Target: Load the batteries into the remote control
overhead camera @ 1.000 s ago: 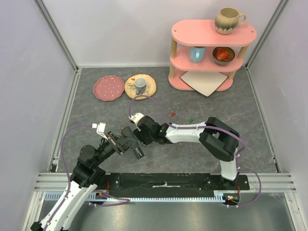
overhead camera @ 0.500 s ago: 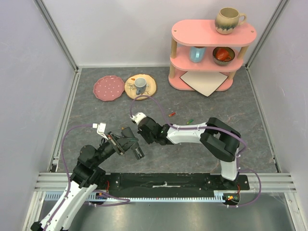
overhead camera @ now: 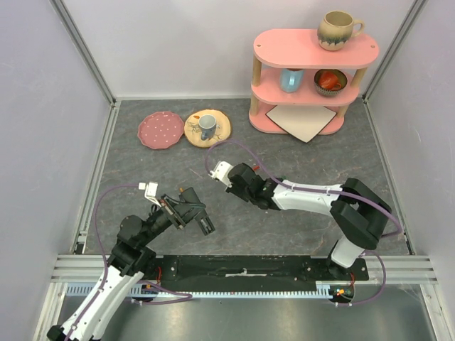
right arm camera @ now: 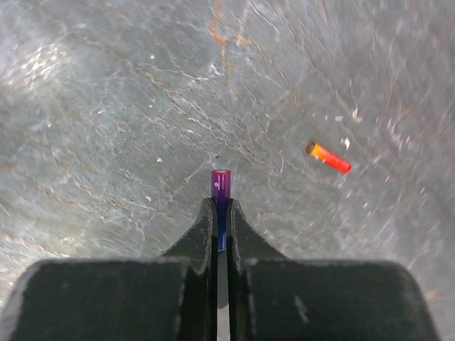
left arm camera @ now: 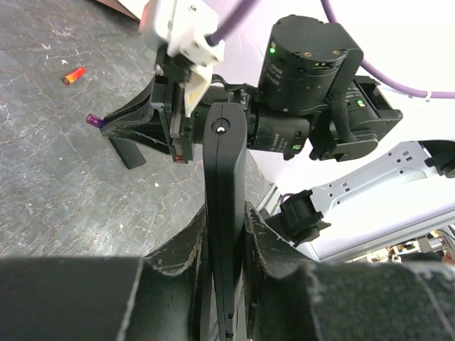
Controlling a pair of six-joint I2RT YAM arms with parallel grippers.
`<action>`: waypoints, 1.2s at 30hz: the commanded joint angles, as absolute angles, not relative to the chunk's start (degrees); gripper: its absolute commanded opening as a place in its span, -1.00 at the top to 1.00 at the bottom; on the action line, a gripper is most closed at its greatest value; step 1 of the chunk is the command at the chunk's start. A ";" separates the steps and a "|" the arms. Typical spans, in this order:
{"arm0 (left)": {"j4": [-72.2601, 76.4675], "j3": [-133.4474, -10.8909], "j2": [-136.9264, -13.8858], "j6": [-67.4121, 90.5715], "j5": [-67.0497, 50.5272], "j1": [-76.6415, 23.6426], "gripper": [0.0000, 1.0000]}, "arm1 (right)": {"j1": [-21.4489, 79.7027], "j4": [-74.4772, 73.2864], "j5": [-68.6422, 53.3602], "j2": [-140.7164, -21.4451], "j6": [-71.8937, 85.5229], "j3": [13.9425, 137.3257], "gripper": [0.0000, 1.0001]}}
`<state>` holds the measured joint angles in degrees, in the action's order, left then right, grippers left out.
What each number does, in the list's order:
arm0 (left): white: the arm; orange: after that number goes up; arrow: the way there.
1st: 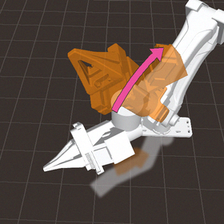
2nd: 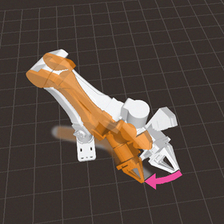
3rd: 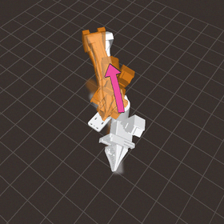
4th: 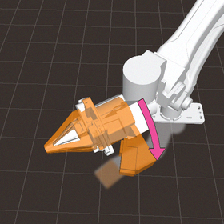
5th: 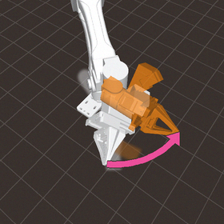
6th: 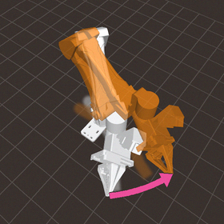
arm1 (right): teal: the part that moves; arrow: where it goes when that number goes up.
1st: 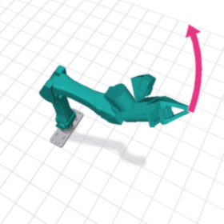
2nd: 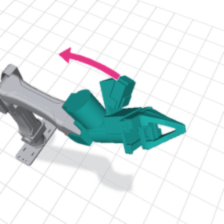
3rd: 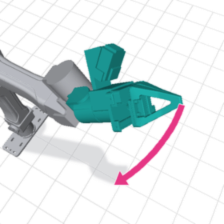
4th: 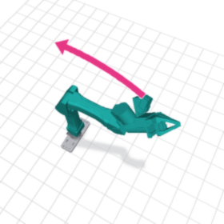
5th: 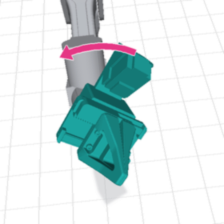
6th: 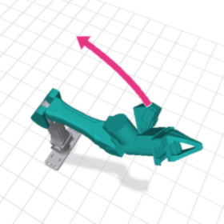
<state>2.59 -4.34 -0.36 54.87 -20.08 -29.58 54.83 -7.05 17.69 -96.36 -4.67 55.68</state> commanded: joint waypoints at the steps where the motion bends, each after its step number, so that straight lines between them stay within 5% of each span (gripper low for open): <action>1: 9.13 -2.12 4.13 57.91 -22.50 -29.36 0.96 | 53.54 -2.18 13.19 -95.09 -23.17 54.93 1.00; 11: 10.20 -0.62 4.22 58.45 -23.20 -29.36 0.96 | 48.43 -3.95 0.44 -98.08 -31.98 57.83 0.99; 36: 11.60 1.05 4.13 58.71 -22.41 -29.36 0.96 | 45.97 -6.25 -0.53 -103.28 -23.30 63.02 0.16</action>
